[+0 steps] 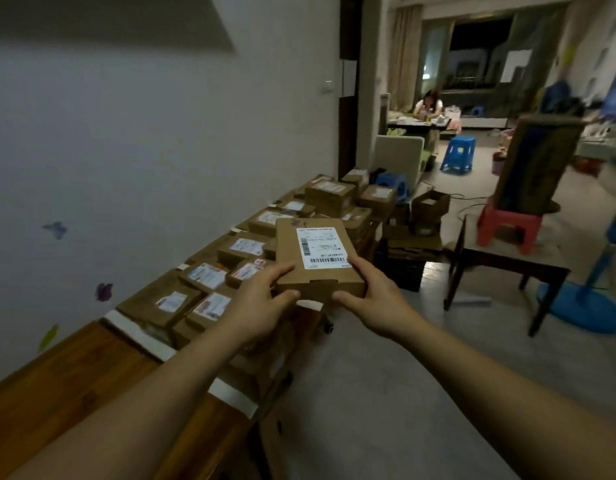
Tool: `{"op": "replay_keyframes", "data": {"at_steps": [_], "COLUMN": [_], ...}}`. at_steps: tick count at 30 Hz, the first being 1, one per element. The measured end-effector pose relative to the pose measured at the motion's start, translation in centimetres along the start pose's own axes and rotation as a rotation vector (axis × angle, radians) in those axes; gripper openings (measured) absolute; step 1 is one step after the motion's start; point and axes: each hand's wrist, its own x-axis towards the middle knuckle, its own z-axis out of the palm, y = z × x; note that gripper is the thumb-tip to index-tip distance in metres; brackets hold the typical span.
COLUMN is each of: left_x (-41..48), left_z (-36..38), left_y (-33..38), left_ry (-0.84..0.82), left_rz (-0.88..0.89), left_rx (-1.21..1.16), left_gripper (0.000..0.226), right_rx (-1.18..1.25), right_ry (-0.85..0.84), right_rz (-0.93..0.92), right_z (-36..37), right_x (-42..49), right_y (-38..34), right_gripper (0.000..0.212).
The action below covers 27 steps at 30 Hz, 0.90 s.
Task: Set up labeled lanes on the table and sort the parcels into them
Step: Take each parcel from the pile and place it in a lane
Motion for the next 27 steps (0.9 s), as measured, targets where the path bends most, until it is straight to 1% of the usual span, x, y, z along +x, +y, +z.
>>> {"op": "replay_keyframes", "data": {"at_steps": [4, 7, 11, 12, 14, 16, 18, 20, 22, 25, 27], "left_x": [5.9, 9.9, 14.4, 15.6, 18.1, 20.8, 23.7, 26.7, 29.9, 35.3, 39.3], "left_z": [5.9, 10.2, 14.2, 14.8, 15.6, 15.9, 16.0, 16.2, 16.6, 17.3, 17.8], "left_y": [3.5, 6.2, 8.8, 9.0, 9.0, 8.4, 7.5, 6.0, 4.2, 2.1, 1.3], "left_ry": [-0.031, -0.067, -0.043, -0.039, -0.031, -0.025, -0.033, -0.058, -0.096, -0.143, -0.144], "left_rz": [-0.001, -0.017, -0.169, -0.205, -0.268, -0.323, -0.371, -0.402, -0.436, -0.438, -0.445], "left_rx": [-0.018, -0.067, -0.235, -0.284, -0.413, -0.507, -0.509, -0.457, -0.486, -0.533, -0.564], "left_gripper": [0.05, 0.049, 0.035, 0.034, 0.041, 0.054, 0.06, 0.05, 0.033, 0.031, 0.031], "right_rx": [-0.04, -0.06, -0.086, -0.089, -0.074, -0.017, 0.085, 0.209, 0.306, 0.308, 0.312], "right_ry": [0.061, 0.06, 0.056, 0.059, 0.062, 0.06, 0.053, 0.066, 0.1, 0.15, 0.138], "right_rz": [0.027, 0.045, 0.052, 0.051, 0.045, 0.048, 0.067, 0.106, 0.149, 0.211, 0.277], "right_z": [-6.6, -11.2, -15.0, -15.4, -16.0, -16.3, -16.5, -16.8, -17.4, -18.4, -18.9], "right_x": [3.0, 5.1, 8.3, 9.3, 11.4, 13.8, 16.7, 20.2, 24.4, 31.0, 35.3], "right_y": [4.5, 7.8, 10.6, 11.1, 12.2, 13.2, 14.3, 15.6, 17.3, 20.2, 22.0], "right_gripper": [0.074, 0.075, 0.077, 0.078, 0.076, 0.068, 0.06, 0.059, 0.066, 0.08, 0.083]}}
